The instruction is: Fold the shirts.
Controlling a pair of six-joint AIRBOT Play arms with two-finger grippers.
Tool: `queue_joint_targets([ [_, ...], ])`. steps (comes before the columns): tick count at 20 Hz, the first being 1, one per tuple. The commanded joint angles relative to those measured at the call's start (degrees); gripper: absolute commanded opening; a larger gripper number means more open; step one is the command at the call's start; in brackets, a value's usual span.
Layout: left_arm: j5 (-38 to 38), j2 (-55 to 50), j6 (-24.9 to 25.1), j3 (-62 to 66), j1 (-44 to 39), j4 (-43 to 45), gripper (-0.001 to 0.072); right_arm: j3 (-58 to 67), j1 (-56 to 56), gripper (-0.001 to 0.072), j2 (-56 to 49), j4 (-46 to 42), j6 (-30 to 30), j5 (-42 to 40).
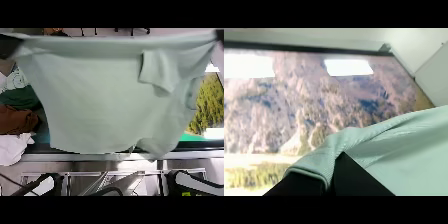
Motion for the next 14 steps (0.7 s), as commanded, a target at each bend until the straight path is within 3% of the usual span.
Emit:
queue_joint_targets([
  [1,6.6,-14.8,0.8,-3.6,-8.4,13.3,0.0012,-7.9,6.8,0.0018,-11.9,-10.3,-0.2,-11.3],
  [5,5.6,-32.9,-0.7,4.4,-9.1,13.7,0.0012,-2.7,6.7,0.0018,-29.2,-3.2,-1.5,-12.4],
  [9,4.5,-40.2,-3.6,16.4,-9.0,13.8,0.0012,8.5,6.6,0.0018,-37.6,0.0,-1.4,-9.9],
  [11,2.4,-41.2,-3.6,20.1,-9.1,14.1,0.0012,9.7,6.6,0.0018,-37.0,-3.1,-1.4,-9.0],
  [14,0.7,-41.5,-3.8,20.7,-9.9,20.0,0.0012,9.2,6.7,0.0018,-36.7,-15.0,3.1,-4.5],
])
